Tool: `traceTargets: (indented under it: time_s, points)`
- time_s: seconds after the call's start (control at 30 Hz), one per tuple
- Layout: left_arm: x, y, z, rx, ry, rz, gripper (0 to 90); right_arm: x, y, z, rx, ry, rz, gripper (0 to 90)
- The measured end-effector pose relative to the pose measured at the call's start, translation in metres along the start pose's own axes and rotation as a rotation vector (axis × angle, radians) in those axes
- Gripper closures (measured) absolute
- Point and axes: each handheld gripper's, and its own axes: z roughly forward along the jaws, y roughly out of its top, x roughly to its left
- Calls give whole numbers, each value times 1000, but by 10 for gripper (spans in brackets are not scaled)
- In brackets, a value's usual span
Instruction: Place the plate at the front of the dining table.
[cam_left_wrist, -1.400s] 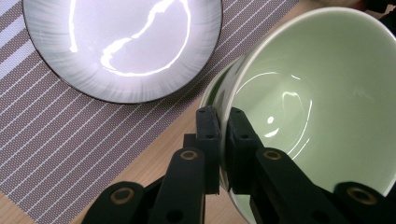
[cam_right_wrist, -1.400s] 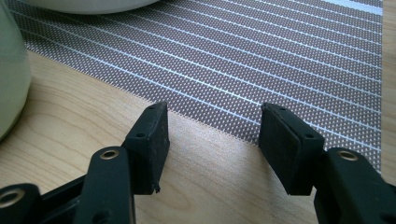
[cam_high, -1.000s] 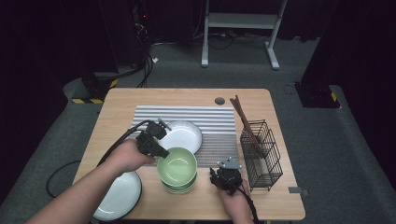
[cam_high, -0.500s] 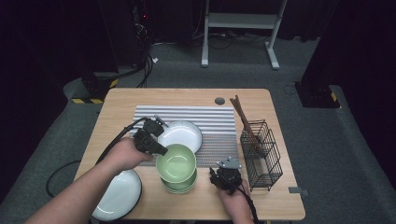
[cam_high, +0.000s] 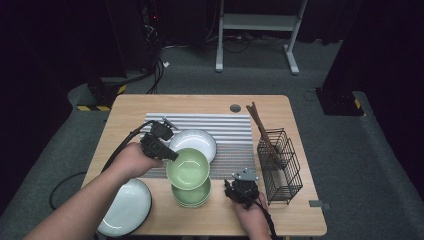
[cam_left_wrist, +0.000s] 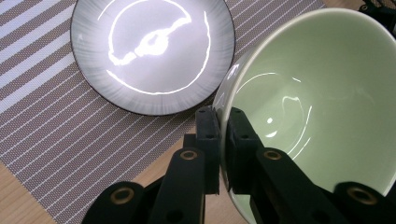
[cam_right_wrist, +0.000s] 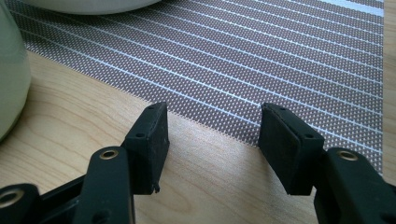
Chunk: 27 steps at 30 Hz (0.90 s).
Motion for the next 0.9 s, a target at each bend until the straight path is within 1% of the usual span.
traceTargets:
  time_s: [0.13, 0.33, 0.53, 0.6, 0.77, 0.9]
  points:
    - [3, 1, -3, -13, -3, -24, 852, 0, 0, 0, 0, 1, 0, 426]
    - [8, 3, -4, -29, -1, -41, 851, 0, 0, 0, 2, -3, 1, 426]
    - [11, 5, -4, -38, -1, -50, 851, 0, 0, 0, 1, -4, 0, 426]
    - [13, 6, -4, -40, -10, -64, 851, 0, 0, 0, 2, -3, 2, 426]
    - [19, 9, -2, -50, 4, -81, 851, 0, 0, 0, 1, -3, 1, 426]
    - [22, 12, 0, -58, 3, -87, 851, 0, 0, 0, 1, -3, 1, 426]
